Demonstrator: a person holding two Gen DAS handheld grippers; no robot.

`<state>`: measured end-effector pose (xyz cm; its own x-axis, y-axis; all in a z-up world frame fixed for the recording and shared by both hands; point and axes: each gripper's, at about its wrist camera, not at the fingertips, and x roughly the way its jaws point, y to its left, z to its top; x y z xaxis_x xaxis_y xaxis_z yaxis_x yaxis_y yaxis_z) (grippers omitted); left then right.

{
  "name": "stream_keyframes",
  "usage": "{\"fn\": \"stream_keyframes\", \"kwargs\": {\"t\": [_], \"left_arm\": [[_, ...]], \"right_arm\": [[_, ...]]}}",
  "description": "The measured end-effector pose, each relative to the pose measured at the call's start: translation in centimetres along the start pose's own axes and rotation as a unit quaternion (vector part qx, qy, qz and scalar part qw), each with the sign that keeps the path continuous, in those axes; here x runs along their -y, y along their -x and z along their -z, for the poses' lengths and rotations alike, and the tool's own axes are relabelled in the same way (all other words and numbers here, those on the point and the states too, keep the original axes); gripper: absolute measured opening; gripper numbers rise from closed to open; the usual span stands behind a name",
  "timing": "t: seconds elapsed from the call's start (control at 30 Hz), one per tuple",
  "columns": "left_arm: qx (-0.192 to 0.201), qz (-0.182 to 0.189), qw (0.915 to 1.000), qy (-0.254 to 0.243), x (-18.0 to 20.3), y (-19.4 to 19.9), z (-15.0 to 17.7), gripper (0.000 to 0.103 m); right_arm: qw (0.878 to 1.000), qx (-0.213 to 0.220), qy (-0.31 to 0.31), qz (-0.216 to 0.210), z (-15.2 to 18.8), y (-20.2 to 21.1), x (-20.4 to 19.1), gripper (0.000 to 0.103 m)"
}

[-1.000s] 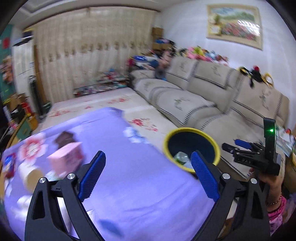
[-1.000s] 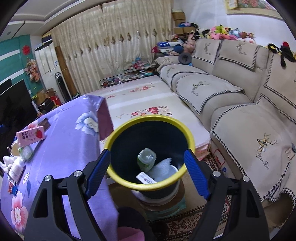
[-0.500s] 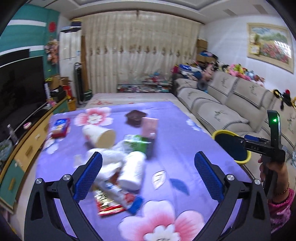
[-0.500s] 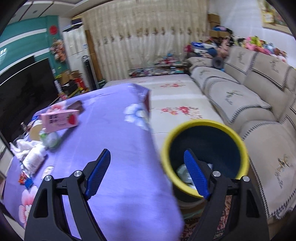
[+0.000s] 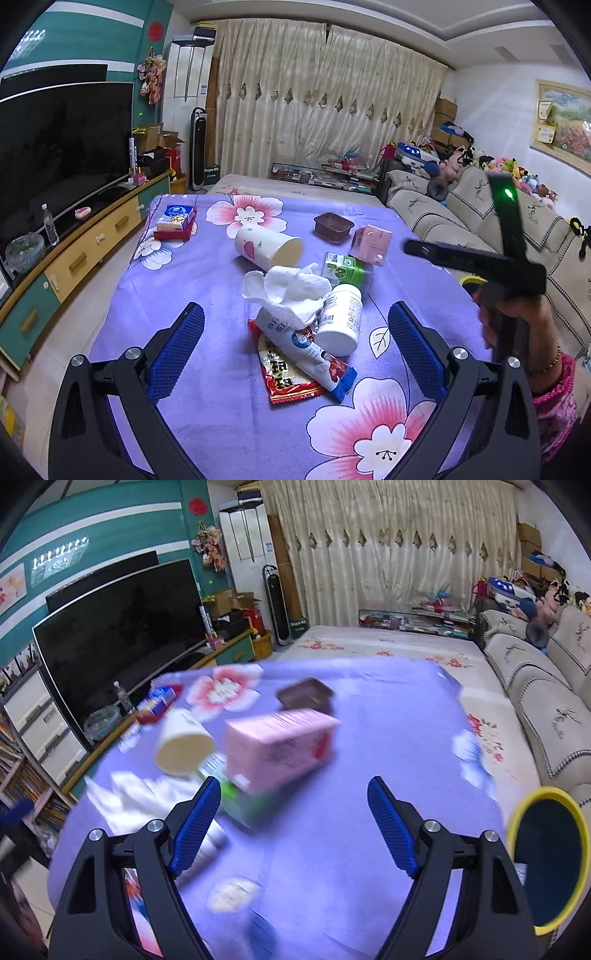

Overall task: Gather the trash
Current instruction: 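Move the right gripper to the pink juice carton and grasp it, then carry the pink carton over the bin and open the right gripper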

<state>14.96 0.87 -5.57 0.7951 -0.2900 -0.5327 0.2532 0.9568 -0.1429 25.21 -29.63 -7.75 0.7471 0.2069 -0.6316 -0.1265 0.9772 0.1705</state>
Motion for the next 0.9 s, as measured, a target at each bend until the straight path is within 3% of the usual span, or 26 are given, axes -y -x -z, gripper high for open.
{"fn": "stream_keyframes", "kwargs": {"t": [0.13,0.3,0.43,0.53,0.9], "left_arm": [[-0.002,0.007,1.0,0.002,0.3,-0.4,0.1,0.098],[-0.002,-0.001,1.0,0.0,0.2,-0.6,0.3,0.098],[-0.005,0.004,0.9999,0.013,-0.3,-0.8,0.5,0.098],[-0.008,0.008,0.9998,0.018,-0.4,-0.9,0.7,0.098],[-0.008,0.016,0.9997,0.014,0.5,-0.9,0.9,0.098]], "right_arm": [[0.999,-0.007,0.005,0.036,-1.1,-2.9,-3.0,0.077],[0.997,-0.025,-0.013,0.073,-1.3,-6.3,-3.9,0.077],[0.995,-0.02,-0.015,0.094,-1.1,-7.1,-4.3,0.068],[0.994,-0.021,-0.015,0.102,-1.2,-7.4,-4.1,0.052],[0.996,0.008,-0.052,0.074,0.2,-2.9,0.1,0.038]]}}
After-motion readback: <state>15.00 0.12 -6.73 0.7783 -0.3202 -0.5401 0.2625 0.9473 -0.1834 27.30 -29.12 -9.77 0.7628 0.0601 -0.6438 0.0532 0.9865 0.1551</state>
